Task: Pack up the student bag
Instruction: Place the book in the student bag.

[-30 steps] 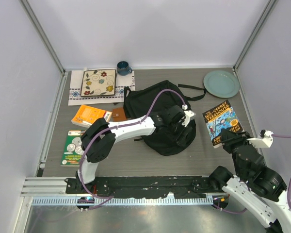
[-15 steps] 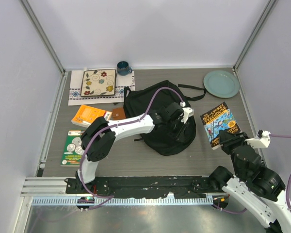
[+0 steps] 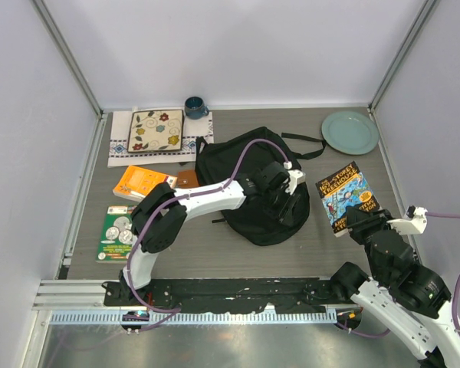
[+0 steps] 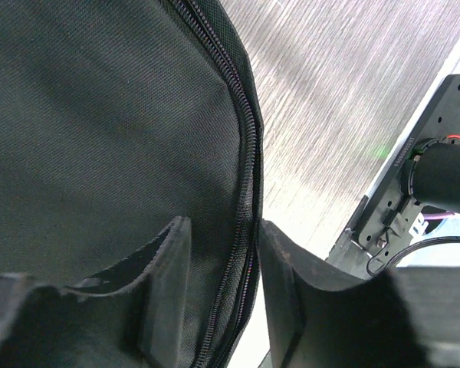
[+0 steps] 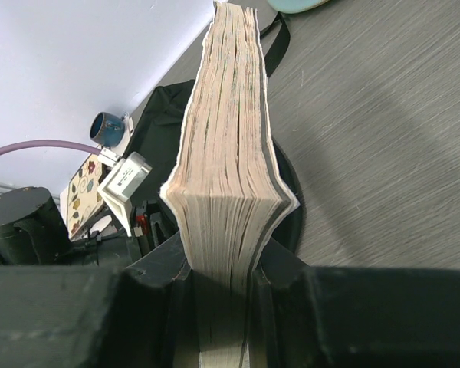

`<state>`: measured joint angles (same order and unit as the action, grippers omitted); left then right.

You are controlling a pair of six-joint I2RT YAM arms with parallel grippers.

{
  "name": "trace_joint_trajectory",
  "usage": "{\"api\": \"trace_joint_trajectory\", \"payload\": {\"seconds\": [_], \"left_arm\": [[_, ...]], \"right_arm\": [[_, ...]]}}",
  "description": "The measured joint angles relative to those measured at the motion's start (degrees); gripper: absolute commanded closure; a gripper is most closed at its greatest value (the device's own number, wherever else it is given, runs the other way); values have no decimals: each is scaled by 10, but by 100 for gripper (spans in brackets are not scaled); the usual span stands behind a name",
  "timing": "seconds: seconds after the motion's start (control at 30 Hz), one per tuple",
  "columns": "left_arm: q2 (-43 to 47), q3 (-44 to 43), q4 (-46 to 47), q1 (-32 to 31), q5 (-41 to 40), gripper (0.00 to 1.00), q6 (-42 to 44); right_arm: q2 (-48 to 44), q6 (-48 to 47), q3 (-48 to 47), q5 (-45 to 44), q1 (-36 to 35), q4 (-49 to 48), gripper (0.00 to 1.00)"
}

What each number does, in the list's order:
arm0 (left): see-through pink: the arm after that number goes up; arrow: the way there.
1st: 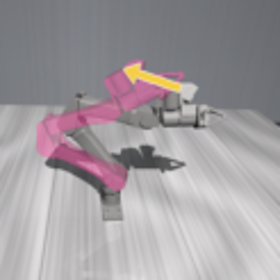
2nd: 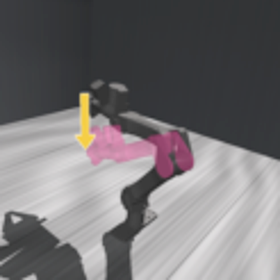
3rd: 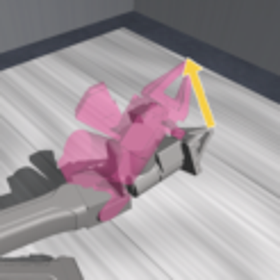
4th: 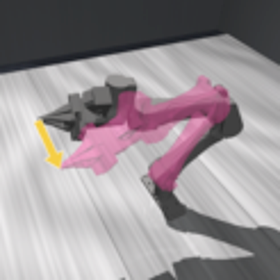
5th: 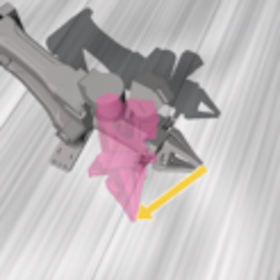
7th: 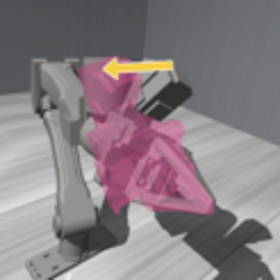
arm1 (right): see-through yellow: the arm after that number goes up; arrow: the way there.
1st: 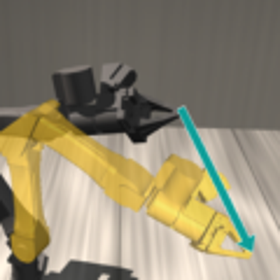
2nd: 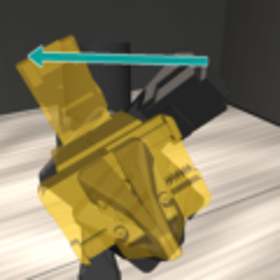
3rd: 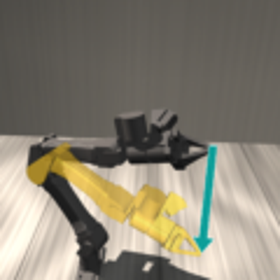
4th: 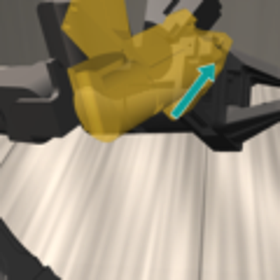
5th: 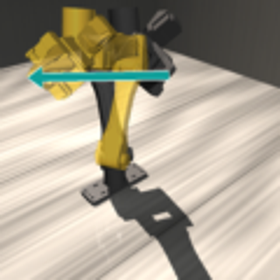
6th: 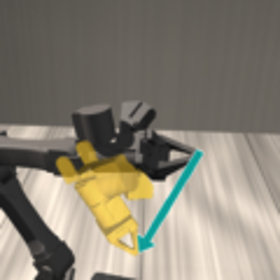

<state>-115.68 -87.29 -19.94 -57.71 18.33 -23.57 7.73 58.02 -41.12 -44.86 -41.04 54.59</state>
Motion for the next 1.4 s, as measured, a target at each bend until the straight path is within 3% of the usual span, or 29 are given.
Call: {"api": "trace_joint_trajectory", "payload": {"seconds": [0.07,0.3,0.73,1.13,1.4], "left_arm": [[-5,0,0,0,3,63,0],[-12,-3,1,0,12,100,-3],[6,8,10,11,14,100,-17],[60,55,89,61,57,100,-82],[87,59,87,78,42,100,-92]], "right_arm": [[0,2,0,0,0,0,100],[-5,8,0,0,0,6,100],[-8,10,2,0,0,13,100],[-11,19,5,2,-1,29,100],[-11,24,-1,15,-1,53,100]]}}
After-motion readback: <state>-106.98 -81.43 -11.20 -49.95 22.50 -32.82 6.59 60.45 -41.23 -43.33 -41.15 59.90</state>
